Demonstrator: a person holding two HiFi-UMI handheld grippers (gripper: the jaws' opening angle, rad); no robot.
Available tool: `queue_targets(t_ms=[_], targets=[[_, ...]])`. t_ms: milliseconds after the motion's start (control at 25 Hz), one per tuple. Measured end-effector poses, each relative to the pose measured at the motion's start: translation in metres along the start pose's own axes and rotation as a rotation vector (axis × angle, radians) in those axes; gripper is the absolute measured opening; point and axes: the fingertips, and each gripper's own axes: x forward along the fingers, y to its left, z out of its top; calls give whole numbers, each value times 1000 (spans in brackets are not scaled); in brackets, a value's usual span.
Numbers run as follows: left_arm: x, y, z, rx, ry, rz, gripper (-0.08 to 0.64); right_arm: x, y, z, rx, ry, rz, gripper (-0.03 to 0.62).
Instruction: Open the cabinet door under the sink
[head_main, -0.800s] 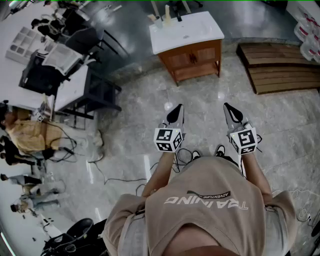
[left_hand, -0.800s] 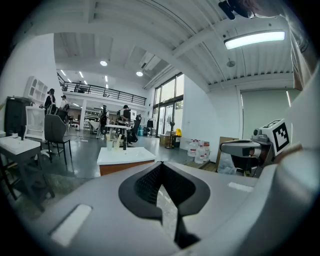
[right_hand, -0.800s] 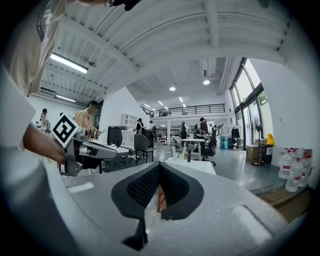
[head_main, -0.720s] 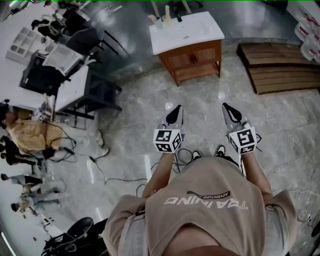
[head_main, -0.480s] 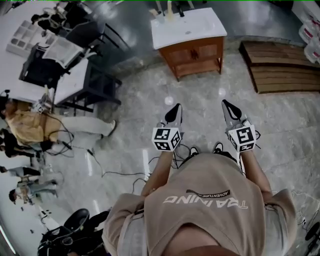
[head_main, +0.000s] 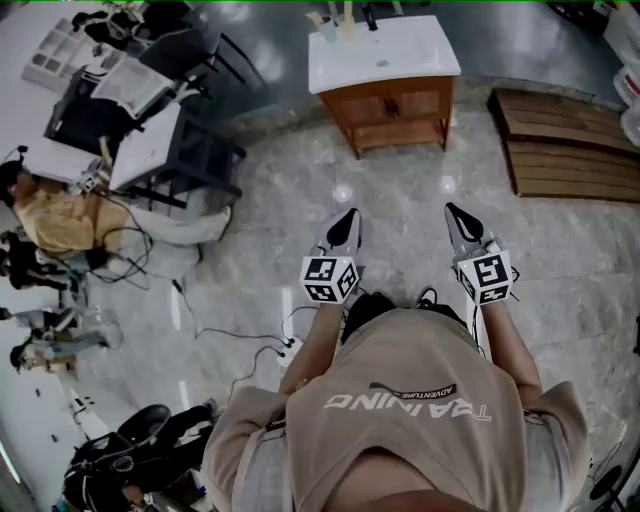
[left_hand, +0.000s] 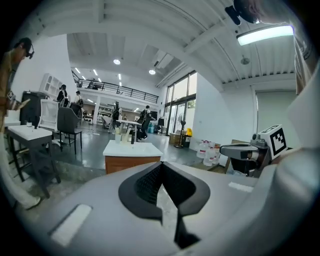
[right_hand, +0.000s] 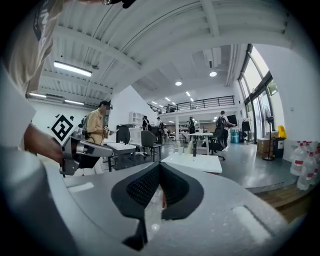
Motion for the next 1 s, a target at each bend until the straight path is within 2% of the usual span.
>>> queue_targets(t_ms=[160, 400, 680, 1000], targets=[[3, -9, -13, 20, 51, -21, 17, -6, -4, -9, 26, -18, -18, 2], [30, -11, -22, 15, 83, -52, 17, 0, -20, -36, 60, 37, -40, 2], [79, 5, -5, -4, 45, -92, 17, 37, -42, -18, 7, 53, -32, 2], [134, 63, 29, 4, 12, -107, 17, 99, -68, 17, -44, 35, -67, 2]])
